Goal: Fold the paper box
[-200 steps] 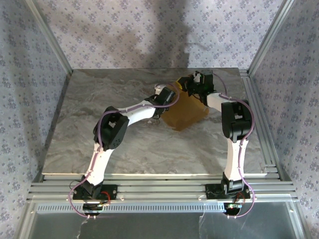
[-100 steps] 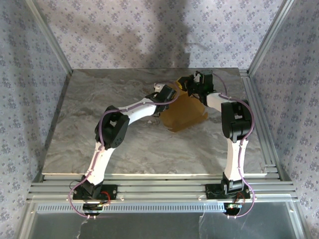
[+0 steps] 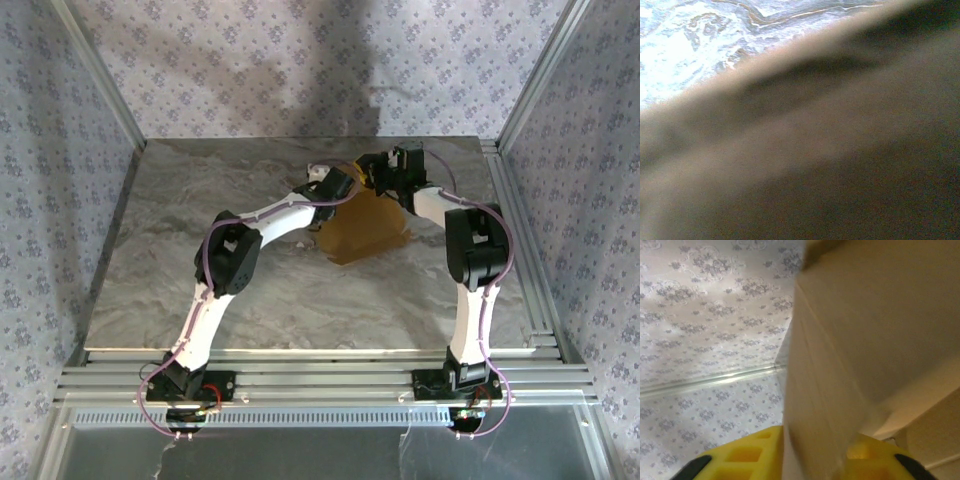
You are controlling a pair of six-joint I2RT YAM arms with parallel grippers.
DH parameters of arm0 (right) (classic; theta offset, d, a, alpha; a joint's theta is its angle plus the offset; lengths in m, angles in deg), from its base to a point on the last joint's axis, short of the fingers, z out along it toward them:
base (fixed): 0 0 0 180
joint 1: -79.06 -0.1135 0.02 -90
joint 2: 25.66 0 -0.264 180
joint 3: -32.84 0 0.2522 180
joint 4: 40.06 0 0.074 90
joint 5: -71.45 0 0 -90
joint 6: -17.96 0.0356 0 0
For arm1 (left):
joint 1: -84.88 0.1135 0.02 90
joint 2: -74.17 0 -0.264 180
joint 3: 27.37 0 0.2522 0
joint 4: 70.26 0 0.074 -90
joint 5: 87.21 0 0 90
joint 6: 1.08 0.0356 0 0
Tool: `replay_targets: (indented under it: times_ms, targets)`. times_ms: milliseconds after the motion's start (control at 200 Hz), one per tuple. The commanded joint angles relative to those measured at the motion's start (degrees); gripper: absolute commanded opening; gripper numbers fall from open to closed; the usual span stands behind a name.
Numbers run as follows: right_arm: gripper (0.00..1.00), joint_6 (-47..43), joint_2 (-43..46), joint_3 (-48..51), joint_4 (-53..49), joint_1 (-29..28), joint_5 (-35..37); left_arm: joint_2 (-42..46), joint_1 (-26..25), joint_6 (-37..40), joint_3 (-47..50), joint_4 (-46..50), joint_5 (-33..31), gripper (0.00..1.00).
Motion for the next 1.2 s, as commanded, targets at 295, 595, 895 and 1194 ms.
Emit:
replay_targets:
  times_ms: [295, 595, 895, 1194]
  targets:
    - [0.53, -4.3, 7.54, -0.28, -8.28, 0.37, 2.1, 1.11, 1.96, 10.75, 2.82, 5.59, -2.3, 0.0]
    - [0.56, -11.65, 21.46, 11.92, -8.91, 4.91, 10.15, 13.35, 4.36, 22.56, 18.41, -6.97, 5.96, 0.0]
    - [0.48, -10.39, 24.93, 15.32, -15.62, 9.09, 3.14, 23.13, 9.01, 30.67, 31.96, -12.38, 17.47, 0.0]
    - [0.51, -20.42, 20.17, 2.1, -36.02, -0.62, 5.37, 25.6, 9.49, 36.59, 35.71, -14.86, 20.09, 0.0]
